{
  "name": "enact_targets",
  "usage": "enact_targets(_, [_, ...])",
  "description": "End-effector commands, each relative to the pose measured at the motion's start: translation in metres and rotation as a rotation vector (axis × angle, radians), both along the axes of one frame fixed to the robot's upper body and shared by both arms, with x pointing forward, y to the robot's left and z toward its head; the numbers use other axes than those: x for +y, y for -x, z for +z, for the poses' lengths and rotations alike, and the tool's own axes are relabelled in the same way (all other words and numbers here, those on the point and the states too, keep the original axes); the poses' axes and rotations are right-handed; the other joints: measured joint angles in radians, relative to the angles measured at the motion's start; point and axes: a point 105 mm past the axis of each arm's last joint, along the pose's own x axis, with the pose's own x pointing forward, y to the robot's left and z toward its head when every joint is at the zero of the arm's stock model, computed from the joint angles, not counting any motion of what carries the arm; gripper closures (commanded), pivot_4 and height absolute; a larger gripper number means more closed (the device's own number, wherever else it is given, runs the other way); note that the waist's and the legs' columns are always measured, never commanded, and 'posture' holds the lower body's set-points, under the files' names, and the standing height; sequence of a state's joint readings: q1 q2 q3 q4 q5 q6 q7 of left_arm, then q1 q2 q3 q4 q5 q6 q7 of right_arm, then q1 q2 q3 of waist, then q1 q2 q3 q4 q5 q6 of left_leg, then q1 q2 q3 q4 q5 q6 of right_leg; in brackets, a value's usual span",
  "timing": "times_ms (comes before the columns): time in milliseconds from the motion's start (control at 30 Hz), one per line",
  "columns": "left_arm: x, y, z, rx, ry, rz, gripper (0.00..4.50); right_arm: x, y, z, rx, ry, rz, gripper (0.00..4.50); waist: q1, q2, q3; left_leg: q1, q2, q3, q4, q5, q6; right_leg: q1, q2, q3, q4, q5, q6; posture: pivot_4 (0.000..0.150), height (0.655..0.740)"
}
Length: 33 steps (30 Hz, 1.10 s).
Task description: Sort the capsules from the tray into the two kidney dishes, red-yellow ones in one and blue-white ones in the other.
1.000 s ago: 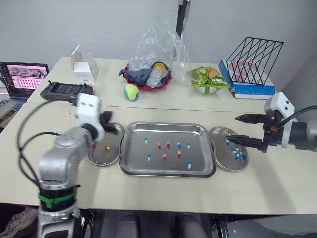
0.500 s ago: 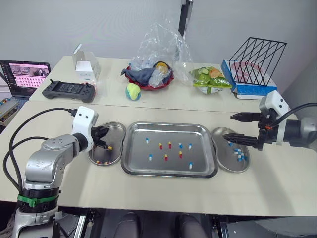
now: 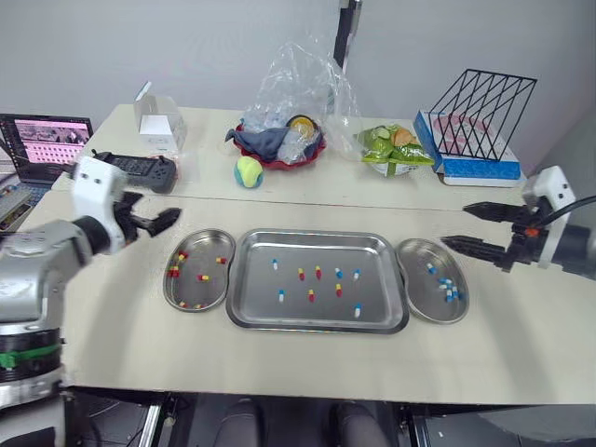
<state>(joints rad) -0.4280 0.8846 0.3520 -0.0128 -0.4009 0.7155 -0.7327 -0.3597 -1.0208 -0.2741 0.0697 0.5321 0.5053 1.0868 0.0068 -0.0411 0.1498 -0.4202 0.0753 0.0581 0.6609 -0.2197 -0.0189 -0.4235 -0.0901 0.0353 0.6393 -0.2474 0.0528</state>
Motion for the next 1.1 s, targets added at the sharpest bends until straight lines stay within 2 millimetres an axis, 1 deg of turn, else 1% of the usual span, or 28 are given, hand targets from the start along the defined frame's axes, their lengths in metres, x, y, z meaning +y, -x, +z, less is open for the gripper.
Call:
enact_targets(33, [0.036, 0.016, 0.020, -0.065, -0.041, -0.039, 0.04, -0.030, 0.001, 0.004, -0.054, -0.001, -0.081, 0.00, -0.002, 0.000, 0.000, 0.000, 0.000, 0.000, 0.000, 0.000, 0.000, 0.000, 0.000, 0.000, 0.000, 0.000, 0.000, 0.150, 0.7305])
enact_targets(67, [0.043, 0.019, 0.019, -0.060, -0.055, -0.054, 0.04, -0.035, 0.001, 0.001, -0.048, -0.008, -0.095, 0.00, -0.003, 0.000, 0.000, 0.000, 0.000, 0.000, 0.000, 0.000, 0.000, 0.000, 0.000, 0.000, 0.000, 0.000, 0.000, 0.150, 0.7305])
enact_targets(133, [0.049, 0.029, 0.018, -0.065, -0.019, -0.128, 0.04, -0.043, 0.001, -0.006, -0.042, -0.018, -0.119, 0.00, -0.004, 0.002, 0.000, 0.000, 0.000, 0.001, 0.000, 0.000, 0.000, 0.000, -0.001, 0.000, 0.000, -0.001, 0.000, 0.150, 0.7305])
enact_targets(167, [0.055, 0.033, 0.014, -0.045, -0.013, -0.139, 0.04, -0.047, 0.001, -0.009, -0.039, -0.025, -0.135, 0.00, -0.002, 0.002, 0.000, 0.000, 0.000, 0.001, 0.000, 0.000, 0.000, 0.000, -0.001, 0.000, 0.000, -0.001, 0.000, 0.150, 0.7305])
enact_targets(267, [0.071, 0.037, 0.006, -0.037, -0.023, -0.127, 0.04, -0.053, 0.002, -0.015, -0.037, -0.040, -0.160, 0.00, 0.001, 0.002, 0.000, 0.000, 0.000, 0.001, 0.000, 0.000, 0.000, 0.000, -0.001, -0.001, 0.001, -0.001, 0.000, 0.150, 0.7305])
enact_targets(333, [0.083, 0.037, 0.005, -0.065, -0.053, -0.087, 0.04, -0.056, 0.003, -0.018, -0.040, -0.040, -0.175, 0.00, 0.002, 0.002, 0.000, 0.000, 0.000, 0.001, 0.000, 0.000, 0.000, 0.000, -0.001, -0.001, 0.001, -0.001, 0.000, 0.150, 0.7305])
enact_targets(400, [0.091, 0.036, 0.003, -0.081, -0.050, -0.066, 0.04, -0.056, 0.004, -0.021, -0.039, -0.041, -0.178, 0.00, 0.003, 0.002, 0.000, 0.000, 0.000, 0.001, 0.000, 0.000, 0.000, 0.000, -0.001, -0.001, 0.001, -0.001, 0.000, 0.150, 0.7305])
enact_targets(533, [0.094, 0.033, -0.003, -0.088, -0.071, -0.067, 0.04, -0.059, 0.003, -0.023, -0.033, -0.031, -0.210, 0.00, 0.003, 0.002, 0.000, 0.000, 0.000, 0.001, 0.000, 0.000, 0.000, 0.000, -0.001, -0.001, 0.001, -0.001, 0.000, 0.150, 0.7305])
enact_targets(633, [0.093, 0.030, -0.005, -0.081, -0.060, -0.077, 0.04, -0.065, 0.000, -0.030, 0.026, -0.038, -0.272, 0.00, 0.003, 0.002, 0.000, 0.000, 0.001, 0.001, 0.000, 0.000, 0.000, 0.000, 0.000, -0.001, 0.002, -0.001, 0.000, 0.150, 0.7305])
enact_targets(733, [0.093, 0.029, -0.007, -0.068, -0.057, -0.085, 0.04, -0.071, -0.004, -0.028, 0.003, -0.021, -0.336, 0.00, 0.002, 0.002, 0.000, 0.000, 0.001, 0.002, 0.000, 0.000, 0.000, 0.000, -0.001, -0.001, 0.002, -0.001, 0.000, 0.150, 0.7305])
enact_targets(867, [0.093, 0.027, -0.009, -0.062, -0.058, -0.090, 0.04, -0.063, 0.000, -0.031, 0.090, -0.094, -0.318, 0.00, 0.001, 0.002, 0.000, 0.000, 0.001, 0.002, 0.000, 0.000, 0.000, 0.000, 0.000, 0.000, 0.002, -0.001, 0.000, 0.150, 0.7305])
enact_targets(900, [0.093, 0.027, -0.009, -0.062, -0.058, -0.091, 0.04, -0.062, 0.000, -0.031, 0.103, -0.108, -0.316, 0.00, 0.016, -0.002, 0.000, 0.002, 0.003, 0.007, 0.000, 0.000, -0.001, -0.004, 0.000, 0.001, 0.002, 0.000, 0.000, 0.150, 0.7305])
enact_targets(933, [0.093, 0.026, -0.009, -0.062, -0.057, -0.094, 0.04, -0.060, -0.001, -0.026, 0.057, -0.082, -0.302, 0.00, 0.023, -0.003, 0.000, 0.009, 0.018, 0.045, 0.001, 0.000, -0.003, -0.020, 0.000, 0.007, 0.007, 0.001, -0.007, 0.150, 0.7305])
enact_targets(967, [0.093, 0.026, -0.009, -0.062, -0.056, -0.096, 0.04, -0.058, -0.001, -0.023, 0.021, -0.062, -0.289, 0.00, 0.031, -0.005, -0.001, 0.014, 0.032, 0.073, 0.001, -0.002, -0.006, -0.028, 0.000, 0.009, 0.008, 0.003, -0.015, 0.150, 0.7305])
enact_targets(1000, [0.092, 0.026, -0.009, -0.062, -0.057, -0.099, 0.04, -0.056, -0.001, -0.023, 0.030, -0.053, -0.288, 0.00, 0.033, -0.006, -0.001, 0.018, 0.041, 0.100, -0.001, -0.004, -0.009, -0.036, 0.002, 0.012, 0.008, 0.004, -0.026, 0.150, 0.7305])
enact_targets(1033, [0.092, 0.026, -0.009, -0.062, -0.058, -0.102, 0.04, -0.054, -0.001, -0.022, 0.036, -0.056, -0.285, 0.00, 0.029, -0.005, -0.002, 0.020, 0.046, 0.112, -0.002, -0.007, -0.012, -0.039, 0.005, 0.017, 0.008, 0.007, -0.030, 0.150, 0.7305])
enact_targets(1100, [0.092, 0.026, -0.009, -0.061, -0.059, -0.106, 0.04, -0.051, -0.001, -0.022, 0.055, -0.066, -0.275, 0.00, 0.005, -0.005, -0.002, 0.018, 0.045, 0.098, 0.000, -0.015, -0.005, -0.032, 0.011, 0.017, 0.007, 0.013, -0.018, 0.150, 0.7305])
